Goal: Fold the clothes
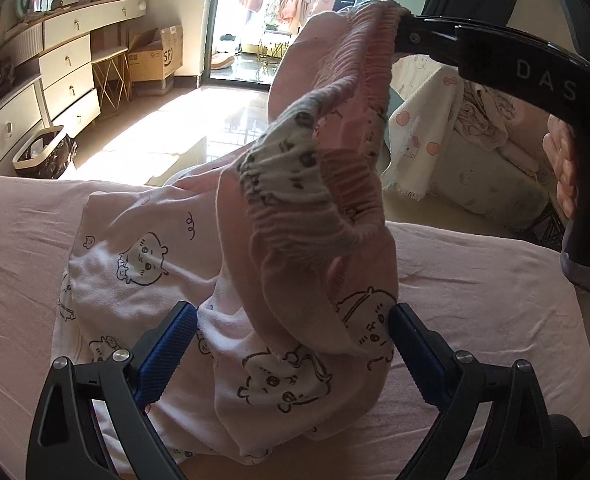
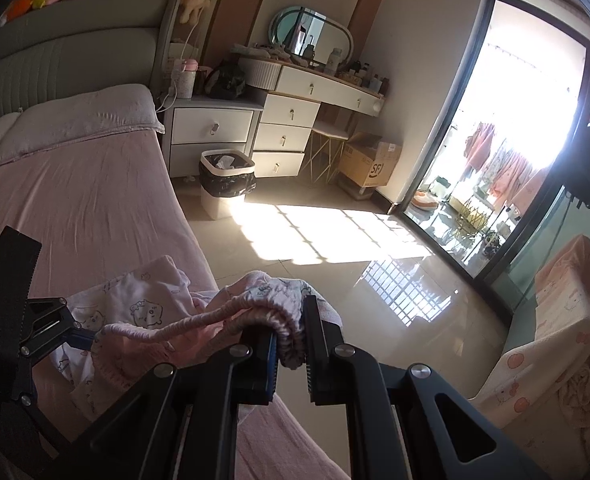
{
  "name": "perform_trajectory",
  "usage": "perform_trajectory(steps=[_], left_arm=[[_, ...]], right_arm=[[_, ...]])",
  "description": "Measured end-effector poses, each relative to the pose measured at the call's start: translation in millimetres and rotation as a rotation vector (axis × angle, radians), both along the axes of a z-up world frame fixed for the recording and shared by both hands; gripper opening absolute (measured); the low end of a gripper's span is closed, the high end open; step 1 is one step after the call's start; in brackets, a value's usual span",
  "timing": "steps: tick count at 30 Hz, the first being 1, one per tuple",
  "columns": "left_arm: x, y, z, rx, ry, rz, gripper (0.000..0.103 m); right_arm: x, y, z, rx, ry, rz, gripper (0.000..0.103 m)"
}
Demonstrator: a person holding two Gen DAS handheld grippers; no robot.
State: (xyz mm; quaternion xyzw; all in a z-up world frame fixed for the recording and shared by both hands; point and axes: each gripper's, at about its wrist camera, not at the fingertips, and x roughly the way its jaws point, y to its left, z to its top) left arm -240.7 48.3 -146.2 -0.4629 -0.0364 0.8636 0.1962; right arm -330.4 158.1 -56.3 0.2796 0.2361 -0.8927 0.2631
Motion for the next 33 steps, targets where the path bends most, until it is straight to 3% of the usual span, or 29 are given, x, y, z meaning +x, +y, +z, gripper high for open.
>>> perform_trajectory(steps=[1,3,5,17,24,33], left_arm=[[0,-3,-4,0.012,-0.016,0.011,0.084],[3,-8,-9,0.006,-0.035,0.062,0.048],[2,-17,-11,0.026,-0.047,0.110,0.041],[8,-51,14,0.108,-0.007,0.220,0.022],[18,-84,36,0.058,0.064,0.327,0.021],[37,-147,76,0.057,0.151,0.449,0.021]], right_arm=[[0,0,0,0.000,-0.002,-0.001,0.008],[-1,1,1,0.001,-0.007,-0.002,0.008],[-1,2,1,0.002,-0.011,-0.003,0.008],[-4,9,-3,-0.030,-0.047,-0.031,0.008],[8,0,-2,-0.008,-0.040,-0.002,0.008],[42,-51,17,-0.037,-0.010,0.094,0.008]])
